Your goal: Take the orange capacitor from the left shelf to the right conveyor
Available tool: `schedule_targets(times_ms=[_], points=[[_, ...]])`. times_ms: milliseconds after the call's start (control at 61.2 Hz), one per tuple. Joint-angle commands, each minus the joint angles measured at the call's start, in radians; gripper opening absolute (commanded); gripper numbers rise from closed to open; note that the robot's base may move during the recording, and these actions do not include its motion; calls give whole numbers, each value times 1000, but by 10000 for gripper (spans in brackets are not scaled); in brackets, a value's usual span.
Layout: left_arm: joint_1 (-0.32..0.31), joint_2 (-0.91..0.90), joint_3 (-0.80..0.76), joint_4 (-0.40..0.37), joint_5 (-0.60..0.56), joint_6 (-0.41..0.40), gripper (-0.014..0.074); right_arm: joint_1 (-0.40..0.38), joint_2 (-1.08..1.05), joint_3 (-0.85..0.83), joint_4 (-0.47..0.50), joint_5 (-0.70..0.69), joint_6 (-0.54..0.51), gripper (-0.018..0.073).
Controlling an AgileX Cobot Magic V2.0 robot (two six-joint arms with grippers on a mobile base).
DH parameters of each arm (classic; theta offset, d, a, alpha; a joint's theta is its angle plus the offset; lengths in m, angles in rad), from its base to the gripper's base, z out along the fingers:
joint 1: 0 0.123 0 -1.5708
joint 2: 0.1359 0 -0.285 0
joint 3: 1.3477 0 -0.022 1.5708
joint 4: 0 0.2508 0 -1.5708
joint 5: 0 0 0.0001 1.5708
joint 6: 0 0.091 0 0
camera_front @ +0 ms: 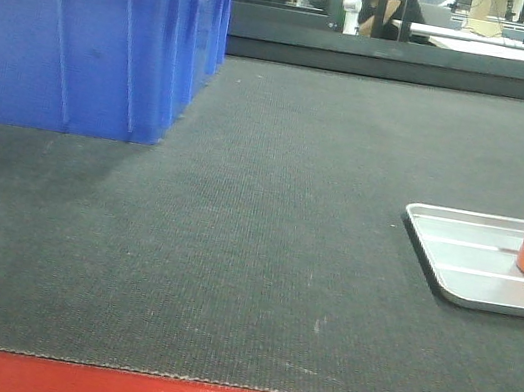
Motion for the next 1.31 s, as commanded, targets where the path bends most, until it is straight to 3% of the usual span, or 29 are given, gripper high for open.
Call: schedule_targets(times_ms=[0, 261, 343, 490, 572, 1078, 1291], points=[[-5, -10, -5, -3, -91, -2, -127, -1, -1, -38, -14, -81, -1, 57], [-5, -10, -5, -3, -91, -2, -127, -1, -1, -37, 0, -138, -18, 57], [-5, -10, -5, -3, -91, -2, -127, -1, -5, -37, 90, -152, -113, 57], [-5, -10, -5, -3, -91, -2, -127, -1, -66, -21, 385, -150, -413, 57], [-5, -10, -5, -3, -91, -2, -127, -1, -123, 5, 471, -150, -519, 57], [-5, -10, -5, -3, -91, -2, -127, -6, -497, 347, 447, -152, -529, 57], [-5, -10, -5, -3, -91, -2, -127, -6, -566, 455, 447, -252, -495, 57]])
